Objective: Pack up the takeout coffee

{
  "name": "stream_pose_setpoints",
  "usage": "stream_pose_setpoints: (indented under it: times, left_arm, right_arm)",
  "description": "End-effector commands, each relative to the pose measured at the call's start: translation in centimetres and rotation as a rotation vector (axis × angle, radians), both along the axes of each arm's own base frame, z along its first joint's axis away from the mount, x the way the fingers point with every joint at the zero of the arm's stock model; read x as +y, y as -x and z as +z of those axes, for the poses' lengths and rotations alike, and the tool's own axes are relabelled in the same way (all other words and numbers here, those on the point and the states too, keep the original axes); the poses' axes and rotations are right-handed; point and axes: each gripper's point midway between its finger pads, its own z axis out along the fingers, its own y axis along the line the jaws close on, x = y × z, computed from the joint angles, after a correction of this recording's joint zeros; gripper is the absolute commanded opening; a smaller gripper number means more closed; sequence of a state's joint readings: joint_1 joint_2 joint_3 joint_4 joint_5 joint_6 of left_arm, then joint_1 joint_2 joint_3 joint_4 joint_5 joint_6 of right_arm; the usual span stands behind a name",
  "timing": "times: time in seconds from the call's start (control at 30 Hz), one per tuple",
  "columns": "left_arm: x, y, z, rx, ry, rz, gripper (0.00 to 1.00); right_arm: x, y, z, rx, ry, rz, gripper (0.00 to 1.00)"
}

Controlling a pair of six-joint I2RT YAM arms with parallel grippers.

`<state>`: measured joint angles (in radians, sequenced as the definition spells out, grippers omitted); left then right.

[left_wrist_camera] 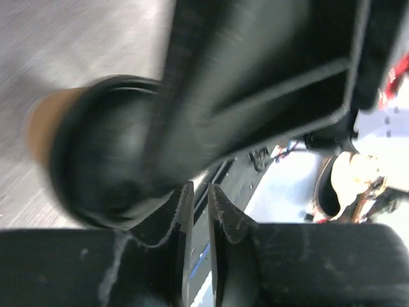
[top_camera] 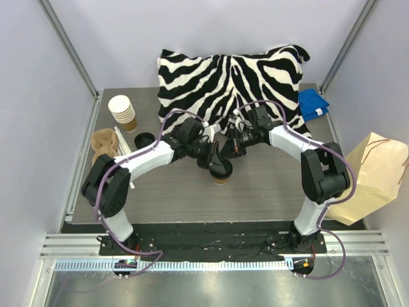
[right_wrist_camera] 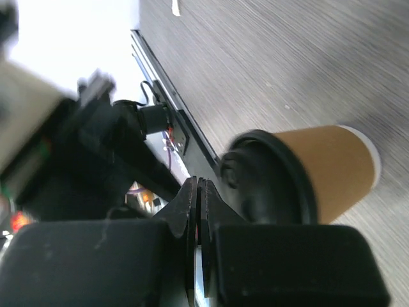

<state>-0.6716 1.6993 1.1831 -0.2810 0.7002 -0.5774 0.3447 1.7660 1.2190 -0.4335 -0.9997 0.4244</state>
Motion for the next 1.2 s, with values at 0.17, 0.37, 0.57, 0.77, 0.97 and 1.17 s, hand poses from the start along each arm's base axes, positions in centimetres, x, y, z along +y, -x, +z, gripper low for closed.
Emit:
stream_pose_setpoints:
  times: [0.17, 0.37, 0.57, 0.77, 0.97, 1.17]
  left_arm:
    - [1.5, -1.0, -4.9, 0.136, -0.049, 0.071, 0.09]
    - [1.5, -1.4, -5.2, 0.135, -0.065, 0.077, 0.08]
    - [1.5, -1.4, -4.9, 0.128, -0.063, 0.076, 0.07]
    - [1.9, -1.3, -5.2, 0.119, -0.081, 0.072, 0.07]
    - [2.0, -1.5, -5.6, 0.127, -0.096, 0.081, 0.07]
    - [2.7, -1.4, -6.9, 0.138, -0.138, 0.081, 0.05]
  right_arm:
    - [-0.5, 0.4, -3.8, 0.096, 0.018, 0.001, 0.03]
    - [0.2, -0.9, 3.2, -0.020, -0.070, -0.013, 0.03]
    - [-0.7, -1.2, 5.1, -0.060, -0.068, -0.048, 0.04]
    - [-1.2, -1.1, 2.7, -0.053, -0.003, -0.051, 0.04]
    - [-2.9, -0.8, -3.8, -0.031, 0.159, -0.040, 0.04]
    - [-3.8, -0.2, -8.0, 0.039, 0.249, -0.040, 0.04]
